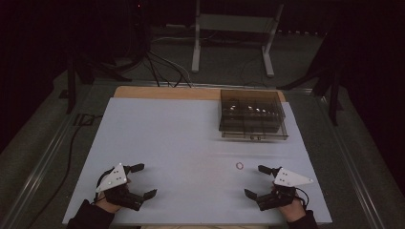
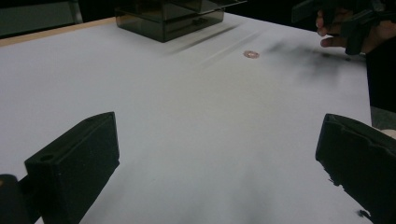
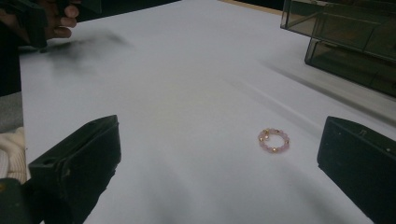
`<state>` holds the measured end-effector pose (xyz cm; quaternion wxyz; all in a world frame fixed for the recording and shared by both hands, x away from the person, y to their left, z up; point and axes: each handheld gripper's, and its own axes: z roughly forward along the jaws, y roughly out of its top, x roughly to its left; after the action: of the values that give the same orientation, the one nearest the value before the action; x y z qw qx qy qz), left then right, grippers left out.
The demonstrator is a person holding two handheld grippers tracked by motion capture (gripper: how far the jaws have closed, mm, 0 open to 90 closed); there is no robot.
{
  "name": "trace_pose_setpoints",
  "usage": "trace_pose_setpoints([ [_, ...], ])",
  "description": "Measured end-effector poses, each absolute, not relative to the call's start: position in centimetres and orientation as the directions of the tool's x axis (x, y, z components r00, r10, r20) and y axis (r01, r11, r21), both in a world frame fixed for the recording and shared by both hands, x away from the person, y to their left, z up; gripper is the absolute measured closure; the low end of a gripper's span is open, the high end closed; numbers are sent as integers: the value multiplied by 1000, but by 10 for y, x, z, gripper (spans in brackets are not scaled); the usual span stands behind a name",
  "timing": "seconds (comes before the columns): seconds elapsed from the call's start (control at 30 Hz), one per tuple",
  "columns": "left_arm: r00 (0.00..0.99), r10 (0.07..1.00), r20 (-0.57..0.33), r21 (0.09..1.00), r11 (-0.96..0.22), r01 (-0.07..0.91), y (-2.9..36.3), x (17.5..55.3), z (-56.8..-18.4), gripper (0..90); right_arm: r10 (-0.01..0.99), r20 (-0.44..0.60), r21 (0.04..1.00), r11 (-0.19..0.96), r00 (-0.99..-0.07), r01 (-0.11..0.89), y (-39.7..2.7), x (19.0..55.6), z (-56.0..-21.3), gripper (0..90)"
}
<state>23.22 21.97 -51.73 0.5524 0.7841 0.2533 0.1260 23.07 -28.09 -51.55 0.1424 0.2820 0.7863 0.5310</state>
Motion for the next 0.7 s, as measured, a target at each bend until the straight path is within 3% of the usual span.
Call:
trace_pose_setpoints([
  [0.7, 840, 536, -86, 932, -255, 258, 219, 231, -518, 7, 544, 84, 885, 344, -835, 313, -273, 231, -517, 0],
])
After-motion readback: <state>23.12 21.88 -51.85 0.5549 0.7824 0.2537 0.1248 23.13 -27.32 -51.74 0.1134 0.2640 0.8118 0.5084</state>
